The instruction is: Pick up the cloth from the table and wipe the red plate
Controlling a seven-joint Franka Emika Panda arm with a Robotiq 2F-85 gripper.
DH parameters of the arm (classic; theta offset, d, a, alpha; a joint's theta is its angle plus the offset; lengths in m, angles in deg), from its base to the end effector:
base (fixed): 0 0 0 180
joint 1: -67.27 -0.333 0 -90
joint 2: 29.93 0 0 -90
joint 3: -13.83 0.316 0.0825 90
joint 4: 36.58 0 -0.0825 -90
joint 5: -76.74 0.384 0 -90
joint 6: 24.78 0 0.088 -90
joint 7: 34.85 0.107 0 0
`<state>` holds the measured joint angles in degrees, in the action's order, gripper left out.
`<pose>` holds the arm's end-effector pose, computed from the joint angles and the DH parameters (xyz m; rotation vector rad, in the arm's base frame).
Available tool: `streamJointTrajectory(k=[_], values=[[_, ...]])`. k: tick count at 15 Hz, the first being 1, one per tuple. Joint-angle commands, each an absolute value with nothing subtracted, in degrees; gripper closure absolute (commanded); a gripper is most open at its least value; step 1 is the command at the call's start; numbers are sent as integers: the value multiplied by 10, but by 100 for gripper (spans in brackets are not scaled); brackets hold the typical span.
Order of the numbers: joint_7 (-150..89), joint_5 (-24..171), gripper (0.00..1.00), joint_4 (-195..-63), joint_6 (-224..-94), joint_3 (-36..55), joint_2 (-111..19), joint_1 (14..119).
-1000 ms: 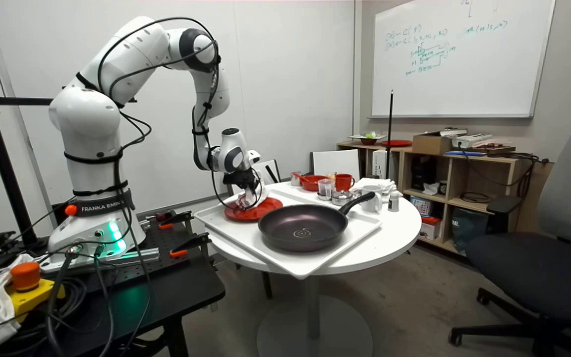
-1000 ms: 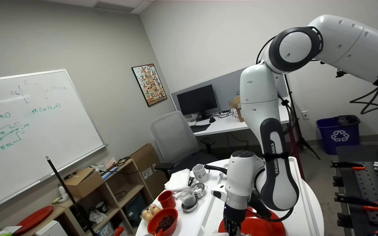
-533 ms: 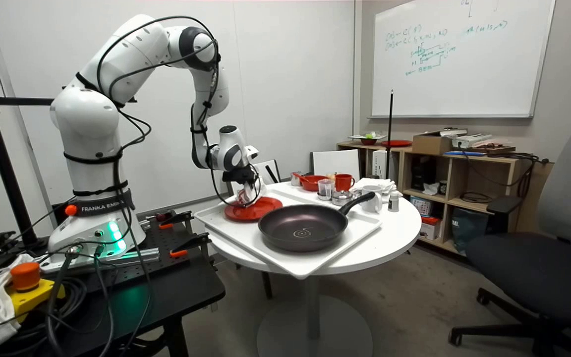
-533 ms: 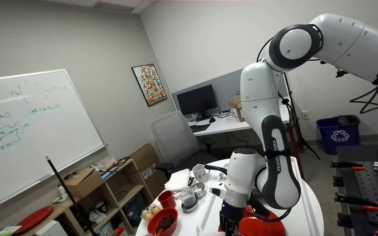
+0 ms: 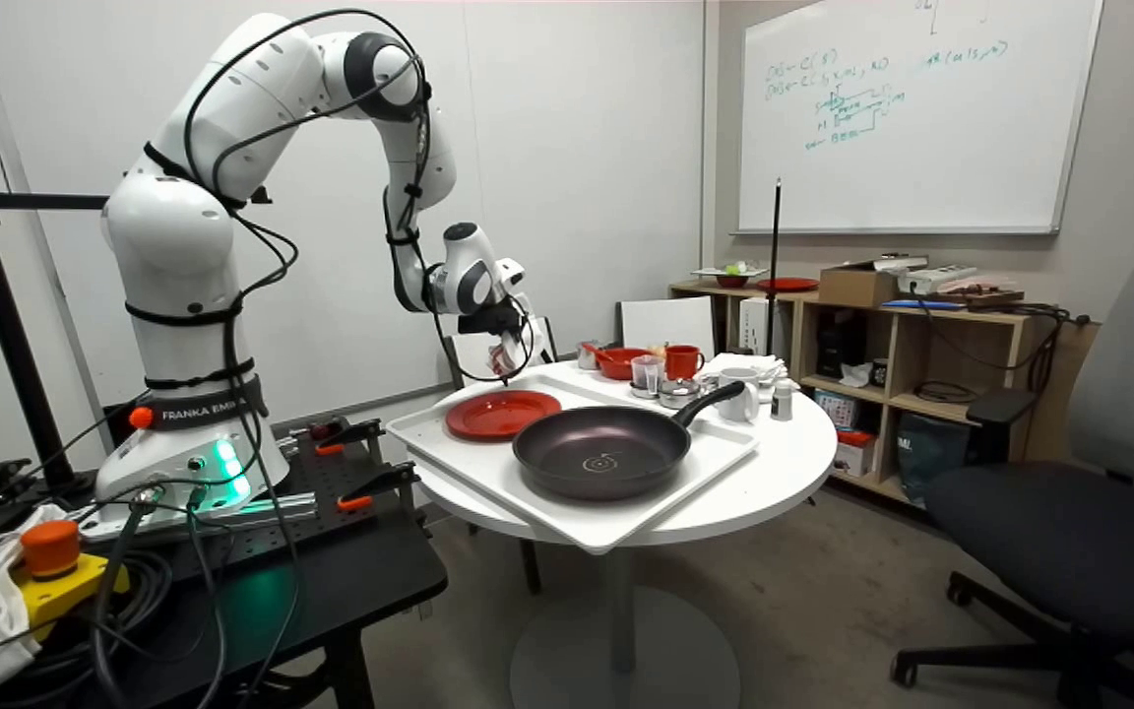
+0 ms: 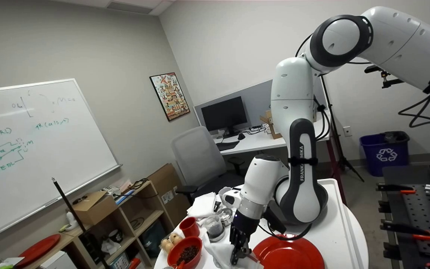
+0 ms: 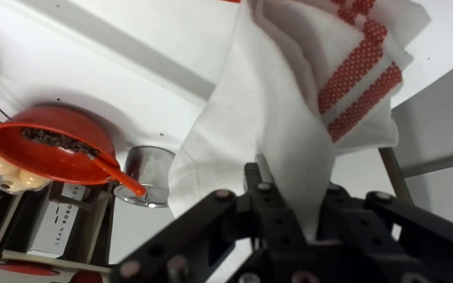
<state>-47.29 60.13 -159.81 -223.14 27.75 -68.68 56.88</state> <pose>0.5296 0.2701 0.1683 -2.5492 -1.1461 -0.9465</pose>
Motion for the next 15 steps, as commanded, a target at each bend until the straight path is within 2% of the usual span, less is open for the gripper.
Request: streamJointTrajectory(k=[1,9,15], values=[[-464,597,95,-1593,-2231,280,-684,576],[-425,639,95,-1575,-2198,262,-687,582],[-384,692,95,-1532,-2114,266,-678,611]])
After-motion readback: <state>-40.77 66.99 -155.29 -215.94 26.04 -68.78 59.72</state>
